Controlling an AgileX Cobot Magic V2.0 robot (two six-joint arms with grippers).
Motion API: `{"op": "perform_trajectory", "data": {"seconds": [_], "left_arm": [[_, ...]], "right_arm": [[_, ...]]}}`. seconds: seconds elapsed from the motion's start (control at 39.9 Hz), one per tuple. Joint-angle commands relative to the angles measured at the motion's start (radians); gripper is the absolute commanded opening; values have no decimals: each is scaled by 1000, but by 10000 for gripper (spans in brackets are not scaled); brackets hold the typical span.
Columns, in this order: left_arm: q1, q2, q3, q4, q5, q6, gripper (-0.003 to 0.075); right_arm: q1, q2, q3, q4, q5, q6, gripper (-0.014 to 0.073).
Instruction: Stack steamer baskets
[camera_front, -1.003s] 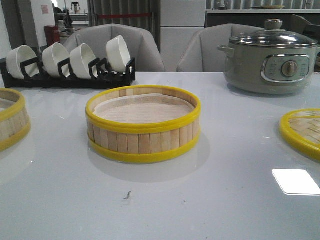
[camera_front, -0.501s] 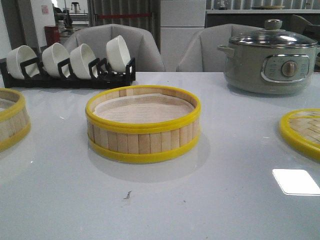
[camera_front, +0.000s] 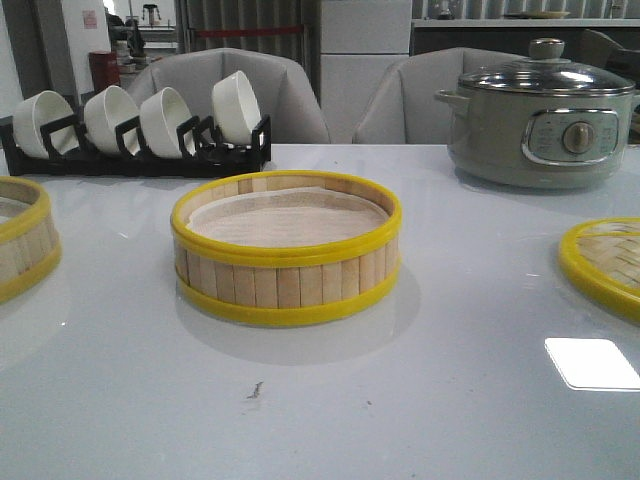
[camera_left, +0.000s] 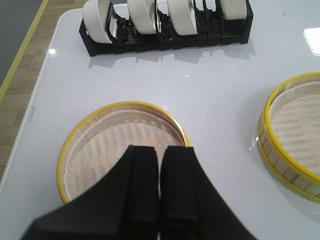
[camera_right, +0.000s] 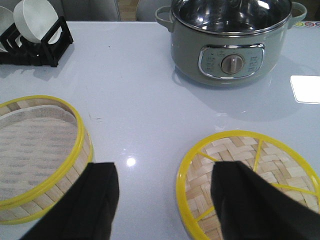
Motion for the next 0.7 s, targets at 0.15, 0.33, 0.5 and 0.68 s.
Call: {"op": "perform_trajectory", "data": {"seconds": [0.15, 0.33, 0.5, 0.68], "left_arm": [[-5, 15, -28, -8, -101, -6, 278], [-5, 73, -28, -99, -62, -6, 452], [-5, 161, -28, -152, -39, -6, 452], [-5, 259, -30, -165, -44, -6, 452]], "right_arm": [[2, -7, -39, -4, -82, -6, 539], [2, -7, -39, -4, -83, -6, 539], [2, -7, -39, -4, -99, -6, 539], [2, -7, -39, -4, -87, -5, 539]]}}
